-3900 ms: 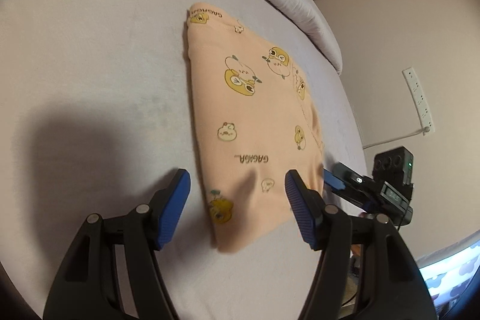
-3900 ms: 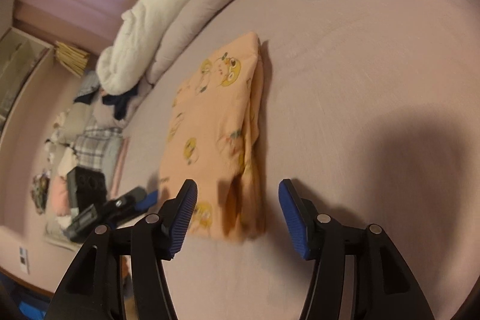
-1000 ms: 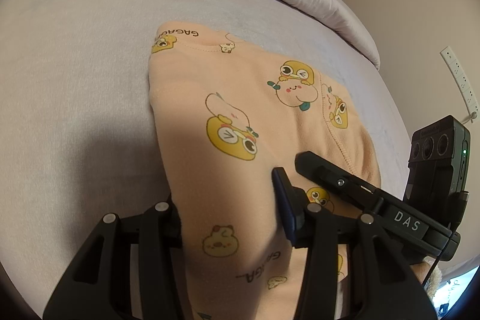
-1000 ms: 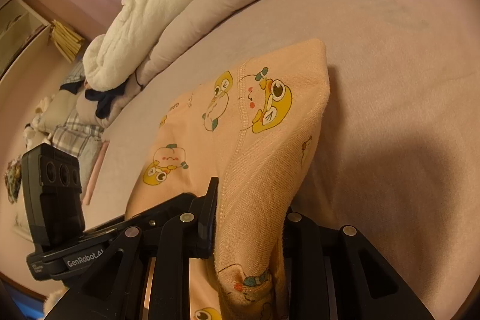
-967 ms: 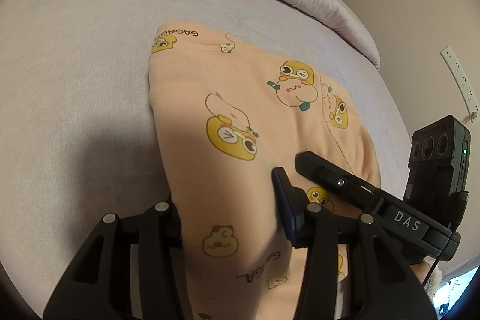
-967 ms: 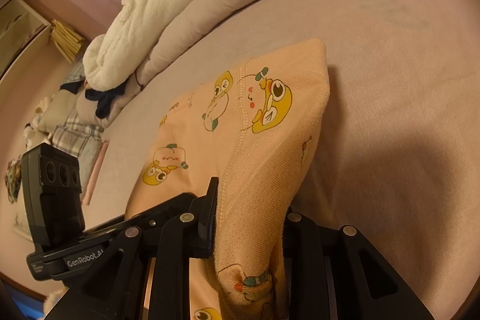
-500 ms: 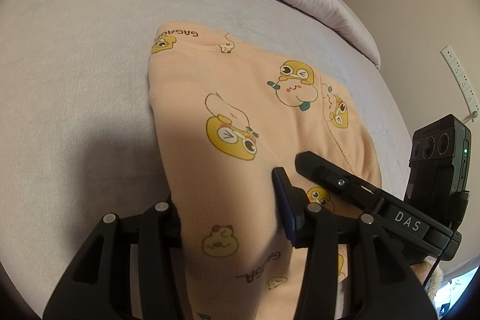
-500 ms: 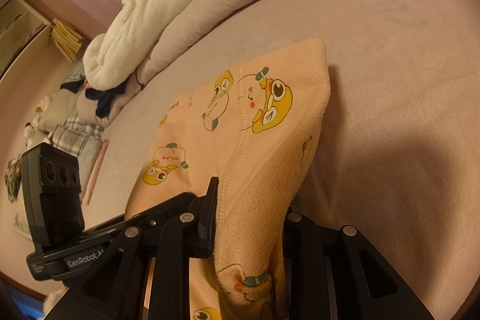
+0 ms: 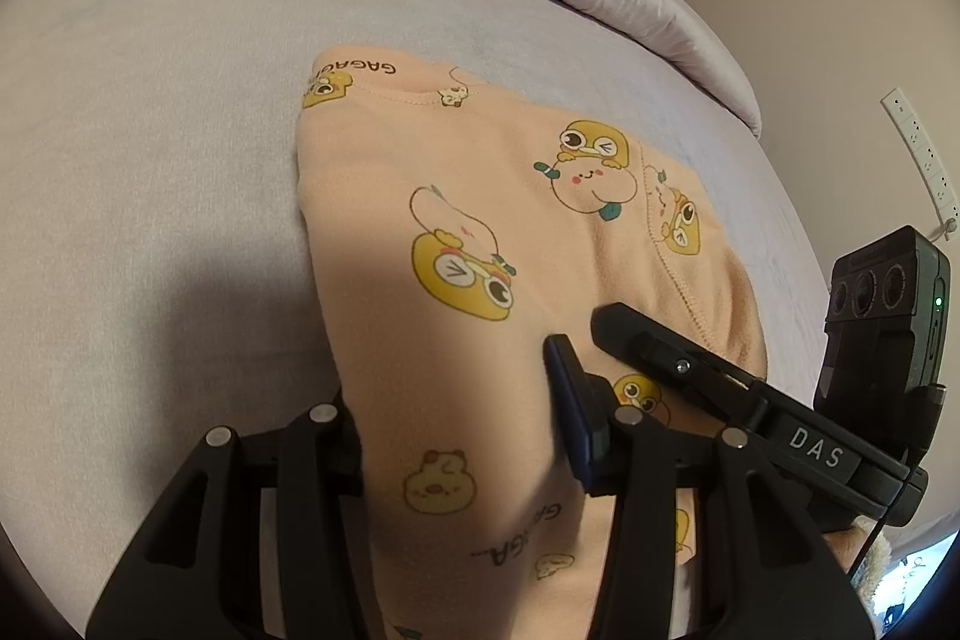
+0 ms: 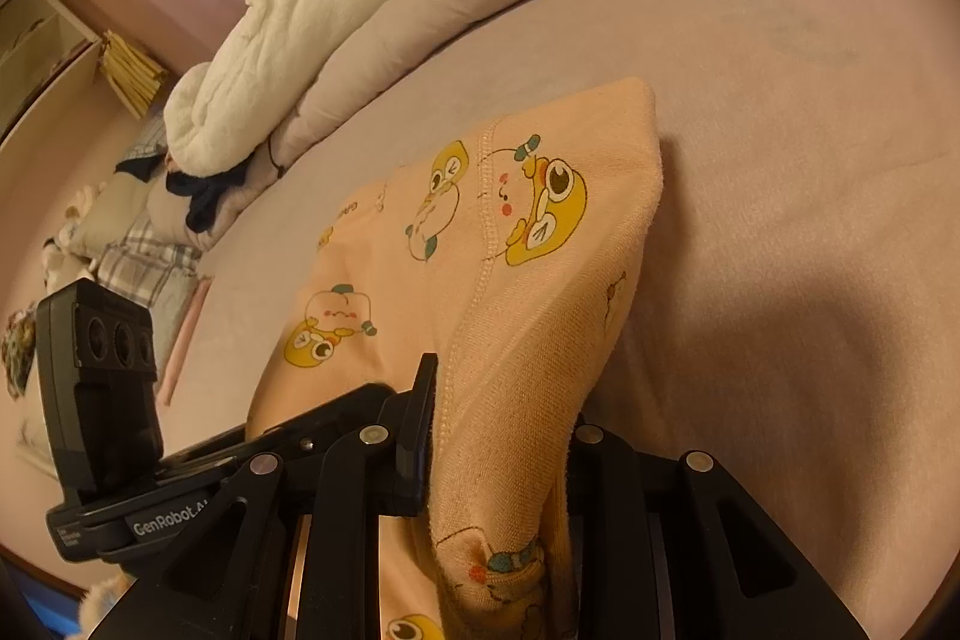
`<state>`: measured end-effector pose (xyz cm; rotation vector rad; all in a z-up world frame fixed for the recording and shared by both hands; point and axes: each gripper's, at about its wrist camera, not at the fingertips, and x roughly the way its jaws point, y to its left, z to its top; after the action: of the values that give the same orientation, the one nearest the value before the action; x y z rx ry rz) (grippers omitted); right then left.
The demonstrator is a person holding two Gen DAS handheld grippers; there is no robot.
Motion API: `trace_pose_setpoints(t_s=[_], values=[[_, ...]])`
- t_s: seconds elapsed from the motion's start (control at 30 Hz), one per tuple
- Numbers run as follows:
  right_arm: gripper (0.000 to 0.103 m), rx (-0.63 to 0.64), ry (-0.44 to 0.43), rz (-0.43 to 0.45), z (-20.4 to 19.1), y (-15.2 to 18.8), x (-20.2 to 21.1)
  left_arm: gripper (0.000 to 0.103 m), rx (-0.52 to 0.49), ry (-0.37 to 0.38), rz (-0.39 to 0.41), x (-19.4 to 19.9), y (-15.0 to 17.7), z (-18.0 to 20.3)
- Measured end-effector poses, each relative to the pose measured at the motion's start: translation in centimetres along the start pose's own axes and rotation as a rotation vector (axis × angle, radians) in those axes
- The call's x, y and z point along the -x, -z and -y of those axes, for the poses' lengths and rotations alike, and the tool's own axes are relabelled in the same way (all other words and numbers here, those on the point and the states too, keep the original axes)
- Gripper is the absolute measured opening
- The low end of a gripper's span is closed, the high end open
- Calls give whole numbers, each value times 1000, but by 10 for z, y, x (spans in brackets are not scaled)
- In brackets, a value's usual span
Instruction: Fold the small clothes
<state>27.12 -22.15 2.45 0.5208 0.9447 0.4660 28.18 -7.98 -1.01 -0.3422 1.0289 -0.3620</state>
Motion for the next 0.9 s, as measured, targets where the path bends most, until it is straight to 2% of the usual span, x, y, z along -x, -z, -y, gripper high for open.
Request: trace_pose_setpoints(t_s=[0.43,0.7,0.9], values=[[27,-2,1,3,0,1,0,47,1,-4,4,1,1,1],[25,128,59,58,-29,11,15,39,-14,-17,26,13,10,9],[25,174,54,52,-38,28,28,38,-21,18,18,32,35,7]])
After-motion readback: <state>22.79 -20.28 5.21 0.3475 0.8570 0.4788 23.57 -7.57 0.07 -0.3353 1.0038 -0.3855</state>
